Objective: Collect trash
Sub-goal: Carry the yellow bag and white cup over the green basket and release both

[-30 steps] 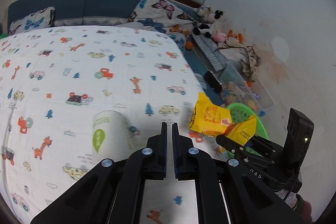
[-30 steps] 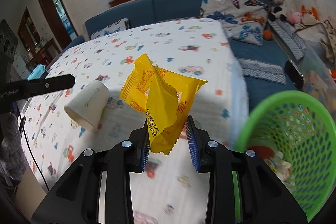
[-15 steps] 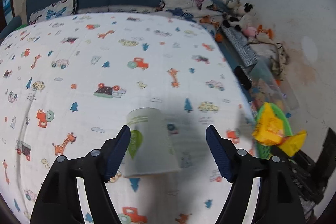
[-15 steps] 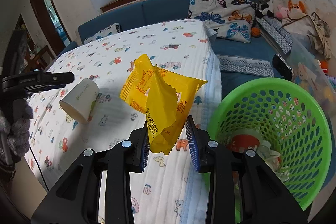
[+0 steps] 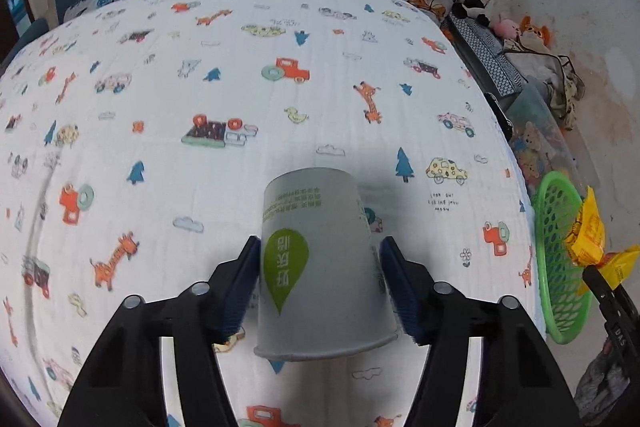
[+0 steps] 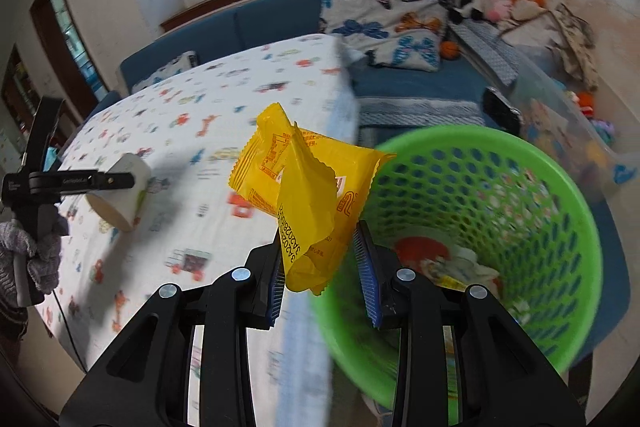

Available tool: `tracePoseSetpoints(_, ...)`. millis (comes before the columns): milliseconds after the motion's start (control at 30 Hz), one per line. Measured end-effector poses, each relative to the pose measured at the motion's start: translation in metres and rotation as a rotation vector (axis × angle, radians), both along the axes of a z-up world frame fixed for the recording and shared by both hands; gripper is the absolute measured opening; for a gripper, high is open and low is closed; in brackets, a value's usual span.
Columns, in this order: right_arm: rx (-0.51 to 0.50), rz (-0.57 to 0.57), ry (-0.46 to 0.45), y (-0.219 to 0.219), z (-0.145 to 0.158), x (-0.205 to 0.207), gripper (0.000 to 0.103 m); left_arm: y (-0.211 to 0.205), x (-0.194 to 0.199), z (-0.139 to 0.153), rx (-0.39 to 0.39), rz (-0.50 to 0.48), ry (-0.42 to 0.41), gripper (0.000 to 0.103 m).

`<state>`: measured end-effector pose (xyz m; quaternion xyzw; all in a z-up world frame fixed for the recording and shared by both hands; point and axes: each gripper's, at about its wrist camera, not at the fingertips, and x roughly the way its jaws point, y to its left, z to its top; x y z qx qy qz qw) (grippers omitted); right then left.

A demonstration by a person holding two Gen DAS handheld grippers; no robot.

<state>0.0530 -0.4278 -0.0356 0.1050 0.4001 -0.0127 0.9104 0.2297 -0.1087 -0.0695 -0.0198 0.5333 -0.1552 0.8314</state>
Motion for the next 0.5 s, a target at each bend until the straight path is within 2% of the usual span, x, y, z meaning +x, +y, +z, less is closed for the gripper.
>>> tracePoseSetpoints(200,-0.023,-0.087,0.009,-0.037,0.000,-0.017,0.035,-0.013,-0.014,0.011,-0.036,-0.037,-0.018,0.057)
tracePoseSetpoints(400,-0.021,-0.184,0.037,-0.071,-0.011,-0.029,0.037,-0.051,-0.038,0.037,-0.092,-0.137,-0.056,0.057)
tracePoseSetpoints(500,-0.018,-0.236,0.054,-0.086,-0.019,-0.035,0.051,-0.079,-0.050,0.048,-0.120,-0.202,-0.066,0.057)
